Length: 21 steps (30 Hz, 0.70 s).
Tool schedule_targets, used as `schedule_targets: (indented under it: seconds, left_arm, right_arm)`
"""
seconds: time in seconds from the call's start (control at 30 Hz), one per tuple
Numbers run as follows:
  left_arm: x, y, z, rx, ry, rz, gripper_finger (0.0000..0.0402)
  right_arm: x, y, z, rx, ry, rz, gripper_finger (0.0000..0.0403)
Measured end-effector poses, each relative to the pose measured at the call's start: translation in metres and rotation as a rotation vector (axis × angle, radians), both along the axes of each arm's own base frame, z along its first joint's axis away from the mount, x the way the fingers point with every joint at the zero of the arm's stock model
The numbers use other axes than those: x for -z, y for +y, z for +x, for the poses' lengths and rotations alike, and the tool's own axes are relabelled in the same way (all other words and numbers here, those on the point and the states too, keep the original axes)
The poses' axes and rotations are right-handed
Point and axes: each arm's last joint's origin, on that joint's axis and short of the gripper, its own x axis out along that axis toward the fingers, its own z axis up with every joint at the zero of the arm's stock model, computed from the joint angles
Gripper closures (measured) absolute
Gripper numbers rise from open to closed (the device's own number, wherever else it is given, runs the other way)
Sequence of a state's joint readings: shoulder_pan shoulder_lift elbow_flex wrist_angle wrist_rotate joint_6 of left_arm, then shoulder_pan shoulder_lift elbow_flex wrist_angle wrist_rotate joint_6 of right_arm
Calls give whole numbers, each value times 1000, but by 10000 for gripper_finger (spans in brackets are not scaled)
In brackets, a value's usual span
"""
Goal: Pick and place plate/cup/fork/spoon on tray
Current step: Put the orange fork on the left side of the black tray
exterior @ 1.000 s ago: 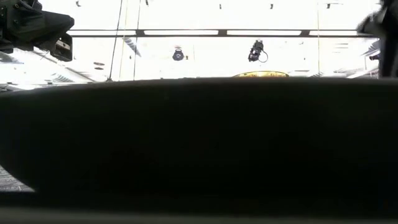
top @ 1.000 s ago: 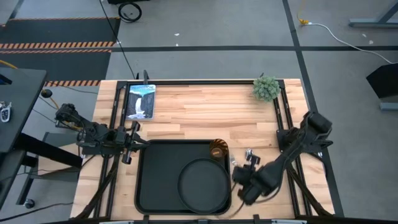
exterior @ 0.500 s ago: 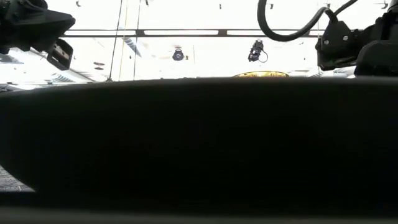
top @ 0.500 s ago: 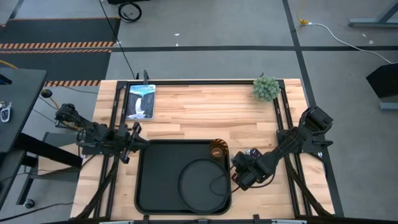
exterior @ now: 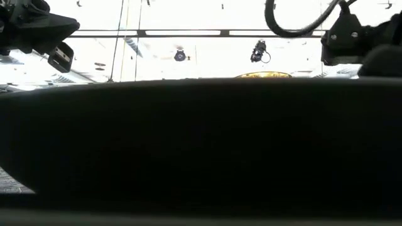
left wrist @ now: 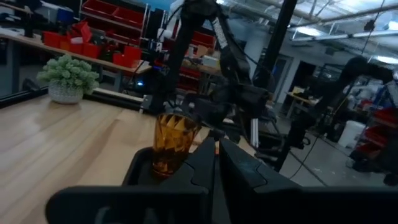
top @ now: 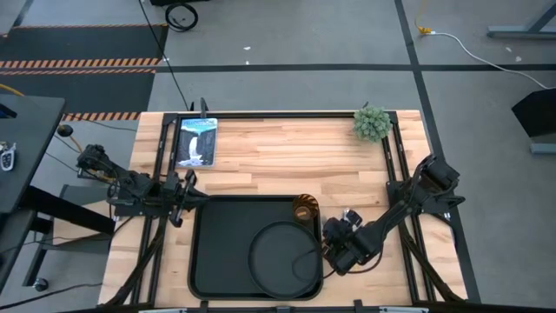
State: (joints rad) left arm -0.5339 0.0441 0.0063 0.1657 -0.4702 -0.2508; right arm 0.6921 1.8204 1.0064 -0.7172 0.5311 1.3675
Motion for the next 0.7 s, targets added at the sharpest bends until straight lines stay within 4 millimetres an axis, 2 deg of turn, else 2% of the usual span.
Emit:
schedule_targets:
  seconds: [0.2, 0.43, 0.7]
  left_arm:
    - [0, 1, 1, -40, 7, -3, 372]
    - [0, 1, 1, -50, 7, -4, 372]
    - [0, 1, 1, -50, 7, -4, 372]
  right_arm:
    - [14, 10, -4, -8, 42, -60, 229]
    - [19, 16, -8, 23, 19, -63, 231]
    - [18, 18, -9, 89, 27, 14, 278]
